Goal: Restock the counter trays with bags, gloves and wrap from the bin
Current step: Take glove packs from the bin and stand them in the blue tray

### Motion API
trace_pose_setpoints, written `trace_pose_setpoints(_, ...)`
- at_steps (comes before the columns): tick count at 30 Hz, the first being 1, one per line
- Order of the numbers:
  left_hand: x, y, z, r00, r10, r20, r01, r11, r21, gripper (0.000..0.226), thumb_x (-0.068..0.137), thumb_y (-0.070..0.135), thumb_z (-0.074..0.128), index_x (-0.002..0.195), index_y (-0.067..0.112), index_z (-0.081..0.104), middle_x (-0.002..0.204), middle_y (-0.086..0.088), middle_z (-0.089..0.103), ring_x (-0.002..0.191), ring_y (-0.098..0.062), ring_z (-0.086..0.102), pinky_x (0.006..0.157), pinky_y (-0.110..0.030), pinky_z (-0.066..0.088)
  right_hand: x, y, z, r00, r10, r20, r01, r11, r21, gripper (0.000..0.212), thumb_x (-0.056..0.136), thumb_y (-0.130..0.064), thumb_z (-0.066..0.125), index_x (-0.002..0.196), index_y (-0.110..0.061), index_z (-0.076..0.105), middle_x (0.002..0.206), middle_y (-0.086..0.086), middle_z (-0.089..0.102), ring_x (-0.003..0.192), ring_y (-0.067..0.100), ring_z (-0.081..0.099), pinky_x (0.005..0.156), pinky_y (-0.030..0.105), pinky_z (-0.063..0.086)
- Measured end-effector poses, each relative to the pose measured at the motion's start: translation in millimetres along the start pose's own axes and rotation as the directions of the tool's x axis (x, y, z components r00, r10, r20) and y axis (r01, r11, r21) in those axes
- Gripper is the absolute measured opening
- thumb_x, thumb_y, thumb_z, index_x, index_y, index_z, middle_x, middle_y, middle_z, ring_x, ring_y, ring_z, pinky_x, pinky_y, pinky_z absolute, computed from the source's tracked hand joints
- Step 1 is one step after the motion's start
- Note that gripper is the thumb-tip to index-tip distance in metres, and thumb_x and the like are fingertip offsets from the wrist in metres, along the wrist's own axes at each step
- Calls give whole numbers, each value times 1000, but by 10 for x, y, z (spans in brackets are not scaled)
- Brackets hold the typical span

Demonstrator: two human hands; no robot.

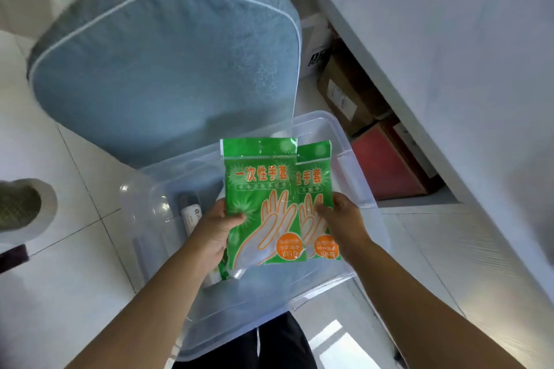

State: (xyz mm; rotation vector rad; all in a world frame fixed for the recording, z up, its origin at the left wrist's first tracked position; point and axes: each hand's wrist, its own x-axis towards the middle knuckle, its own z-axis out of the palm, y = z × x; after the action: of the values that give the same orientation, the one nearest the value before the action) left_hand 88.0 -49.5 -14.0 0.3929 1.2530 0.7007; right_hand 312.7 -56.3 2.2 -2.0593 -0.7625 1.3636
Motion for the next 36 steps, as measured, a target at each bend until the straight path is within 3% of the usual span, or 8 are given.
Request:
trace_pose_setpoints(6,-582,449,480,977,122,177,-126,992,14,35,68,-8,62,96,12,64,82,-1,76,76,-16,72,67,-28,57,-734,-520,-374,998,-32,56,16,962,272,14,92,-12,55,96,-7,67,96,22,71,90,40,67,86,56,53)
trace_pose_setpoints(12,-959,710,1061,956,183,230,-204,977,71,34,81,-9,53,95,21,60,82,0,76,77,-19,71,70,-35,51,-1378,-899,-745,986,-146,-85,164,942,293,22,95,-24,50,88,-8,63,97,35,64,76,37,63,78,56,51)
trace_pose_setpoints(15,-1167,778,1362,934,195,299,-244,960,137,31,79,3,59,95,30,63,94,-5,74,90,-28,69,81,-45,53,-1658,-1001,-1017,970,-182,-160,228,909,348,25,95,-30,50,91,-10,64,93,26,69,83,39,67,80,51,55)
trace_pose_setpoints(17,-1303,800,1585,916,206,343,-277,945,173,32,83,5,58,95,35,62,96,-3,74,89,-24,70,78,-42,54,-1829,-1021,-1222,957,-215,-194,275,885,377,15,91,-26,58,95,-13,63,89,15,72,81,30,70,78,44,57)
trace_pose_setpoints(23,-1821,731,2413,868,252,428,-336,932,133,30,84,-5,53,99,20,49,98,-12,66,88,-28,65,80,-45,53,-2298,-884,-1981,916,-254,-311,368,840,398,28,81,-14,71,106,-12,58,95,15,72,82,30,70,76,44,58)
trace_pose_setpoints(28,-2310,542,3191,798,148,584,-295,941,164,19,82,-2,55,92,12,64,75,-7,75,64,-20,71,55,-26,56,-2708,-527,-2787,870,-289,-399,448,802,395,17,86,-13,63,103,-12,60,87,9,71,73,20,67,68,36,56)
trace_pose_setpoints(33,-2811,-35,4044,756,130,642,-343,914,219,22,88,24,59,102,10,67,93,-10,76,84,-25,72,74,-35,54,-3125,41,-3640,865,-255,-432,450,776,443,18,84,-22,65,101,-17,61,92,12,72,80,26,70,73,43,58)
trace_pose_setpoints(36,-3092,-418,4526,742,146,654,-357,912,202,24,88,28,60,106,14,67,99,-9,75,90,-27,71,83,-42,53,-3341,361,-4125,861,-243,-447,449,777,441,28,81,-30,70,104,-18,59,92,7,74,80,23,72,69,36,58)
